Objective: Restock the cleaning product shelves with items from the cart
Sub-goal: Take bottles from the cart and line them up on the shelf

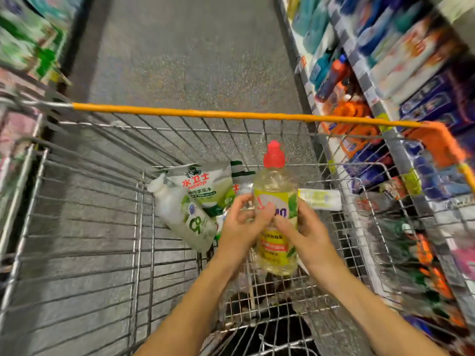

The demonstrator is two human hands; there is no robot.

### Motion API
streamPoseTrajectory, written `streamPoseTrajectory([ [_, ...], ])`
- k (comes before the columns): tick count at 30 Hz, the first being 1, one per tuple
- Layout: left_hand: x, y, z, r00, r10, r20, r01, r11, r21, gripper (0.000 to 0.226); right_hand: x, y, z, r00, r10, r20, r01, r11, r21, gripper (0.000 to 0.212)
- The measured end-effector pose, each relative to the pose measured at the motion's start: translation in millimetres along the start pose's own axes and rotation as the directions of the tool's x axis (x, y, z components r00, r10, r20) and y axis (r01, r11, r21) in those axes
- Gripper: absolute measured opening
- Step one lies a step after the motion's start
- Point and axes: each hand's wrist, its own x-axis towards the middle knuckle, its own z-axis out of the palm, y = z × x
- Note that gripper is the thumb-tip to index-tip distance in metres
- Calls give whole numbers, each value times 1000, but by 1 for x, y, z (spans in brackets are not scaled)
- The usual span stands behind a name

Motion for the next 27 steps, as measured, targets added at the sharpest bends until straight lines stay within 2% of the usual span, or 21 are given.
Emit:
streamPoseTrajectory([
  [4,-13,14,8,996,69,48,-73,994,84,24,-15,-12,-5,991,-37,-130,55,989,137,51],
  [7,-33,27,19,979,88,183,-110,988,111,33,-35,-29,-11,985,-21,-173,61,971,230,45],
  [9,-47,33,27,959,117,257,-151,982,116,43,-53,-42,-16,979,-37,-201,89,963,256,52],
  [13,-71,51,56,919,220,327,-278,950,143,53,-94,-71,-28,946,-123,-299,207,941,268,79],
  [16,-97,63,89,864,296,408,-365,925,103,49,-128,-93,-41,909,-185,-372,295,918,264,74],
  [23,-198,61,156,712,395,580,-471,882,-22,45,-255,-123,-78,805,-263,-532,438,868,234,88],
  [25,-239,57,177,661,411,628,-489,871,-55,45,-305,-129,-88,763,-295,-576,483,852,203,85],
  [27,-285,49,199,608,428,669,-506,858,-89,49,-358,-135,-98,720,-320,-616,518,839,169,73],
])
